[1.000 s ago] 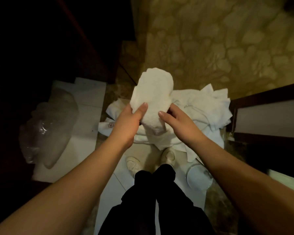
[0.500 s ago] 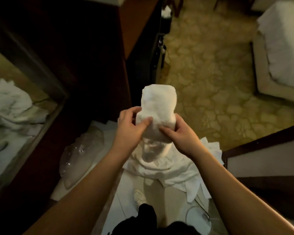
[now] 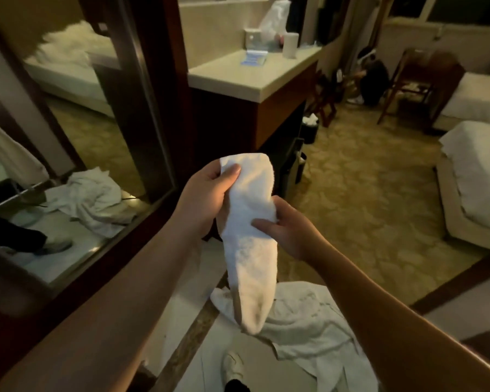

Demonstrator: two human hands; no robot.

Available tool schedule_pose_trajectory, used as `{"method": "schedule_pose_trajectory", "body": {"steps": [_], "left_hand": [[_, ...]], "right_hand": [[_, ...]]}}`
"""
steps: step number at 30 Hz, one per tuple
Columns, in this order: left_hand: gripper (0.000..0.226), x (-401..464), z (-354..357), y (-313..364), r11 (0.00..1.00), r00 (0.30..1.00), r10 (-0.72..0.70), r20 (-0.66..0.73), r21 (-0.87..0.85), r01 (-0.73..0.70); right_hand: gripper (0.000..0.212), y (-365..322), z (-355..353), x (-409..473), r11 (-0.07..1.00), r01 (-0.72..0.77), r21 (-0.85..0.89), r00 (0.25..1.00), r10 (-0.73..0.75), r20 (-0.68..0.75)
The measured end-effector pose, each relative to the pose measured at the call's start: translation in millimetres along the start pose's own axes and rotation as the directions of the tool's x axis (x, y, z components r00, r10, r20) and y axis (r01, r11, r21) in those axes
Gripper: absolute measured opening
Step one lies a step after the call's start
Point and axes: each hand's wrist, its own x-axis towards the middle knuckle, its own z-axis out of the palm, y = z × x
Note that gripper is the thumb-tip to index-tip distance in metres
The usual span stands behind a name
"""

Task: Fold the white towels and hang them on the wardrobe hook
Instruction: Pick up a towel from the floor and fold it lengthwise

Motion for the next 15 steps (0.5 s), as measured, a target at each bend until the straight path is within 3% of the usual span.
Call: {"method": "schedule_pose_trajectory", "body": {"steps": [3, 6, 9, 12, 15], "left_hand": [[0.024, -41, -22, 31, 1.000, 0.999, 0.018, -0.044, -0.022, -0.019], [0.021, -79, -50, 61, 0.999, 0.998, 0.036, -0.050, -0.011, -0.037], [0.016, -116, -82, 91, 0.999, 0.999, 0.034, -0.035, 0.022, -0.033], [0.014, -155, -113, 113, 0.999, 0.999, 0.030, -0.013, 0.038, -0.029], [0.014, -204, -144, 127, 0.996, 0.999, 0.034, -0.040, 0.089, -0.030]], "right_hand": [[0.035, -24, 12, -22, 0.996, 0.066, -0.060, 0.995, -0.070, -0.074], [0.056, -64, 8, -37, 0.989, 0.144, 0.035, 0.970, -0.134, -0.202], [0.080, -125, 3, -51, 0.951, 0.305, -0.053, 0.950, -0.307, -0.053], [0.068, -186, 17, -69, 0.910, 0.395, -0.125, 0.914, -0.376, 0.151], [0.031, -225, 45, -91, 0.868, 0.462, -0.181, 0.873, -0.410, 0.263]]}}
